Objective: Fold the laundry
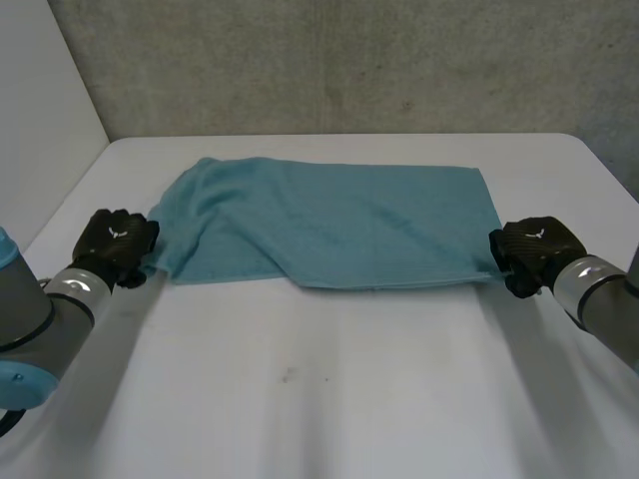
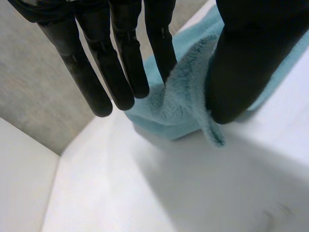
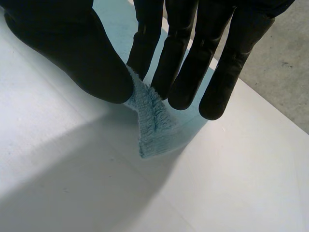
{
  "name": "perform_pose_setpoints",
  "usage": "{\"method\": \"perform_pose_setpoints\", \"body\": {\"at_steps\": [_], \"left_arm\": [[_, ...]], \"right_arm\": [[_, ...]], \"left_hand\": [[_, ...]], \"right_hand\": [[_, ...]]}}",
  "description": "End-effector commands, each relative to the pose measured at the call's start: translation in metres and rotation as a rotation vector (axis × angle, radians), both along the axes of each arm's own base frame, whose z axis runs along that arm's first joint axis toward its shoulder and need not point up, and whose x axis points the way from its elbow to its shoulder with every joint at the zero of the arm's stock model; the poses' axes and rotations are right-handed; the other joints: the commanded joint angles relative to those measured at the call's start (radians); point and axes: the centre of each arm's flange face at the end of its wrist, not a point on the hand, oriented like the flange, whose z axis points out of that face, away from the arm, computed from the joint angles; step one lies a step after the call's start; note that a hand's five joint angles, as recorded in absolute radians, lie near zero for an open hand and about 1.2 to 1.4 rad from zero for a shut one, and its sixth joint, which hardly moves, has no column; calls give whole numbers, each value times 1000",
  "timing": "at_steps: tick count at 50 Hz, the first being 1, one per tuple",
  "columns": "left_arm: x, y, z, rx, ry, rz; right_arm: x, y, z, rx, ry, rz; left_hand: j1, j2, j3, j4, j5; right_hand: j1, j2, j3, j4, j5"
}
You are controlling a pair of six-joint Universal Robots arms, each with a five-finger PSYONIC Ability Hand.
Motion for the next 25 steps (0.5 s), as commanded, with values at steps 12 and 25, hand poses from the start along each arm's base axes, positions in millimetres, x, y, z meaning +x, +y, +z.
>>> {"method": "perform_pose_setpoints", "body": {"at_steps": [12, 25], "left_arm": [[3, 8, 6, 74, 16, 20], [2, 0, -5, 114, 94, 38]], "right_arm": [[-34, -16, -3, 39, -48, -59], [-34, -12, 23, -8, -126, -87]], "left_hand": [[-71, -84, -88, -83, -83], [-65, -79, -82, -77, -77]], "right_hand": [[424, 219, 208, 204, 228], [424, 219, 208, 204, 228]]}}
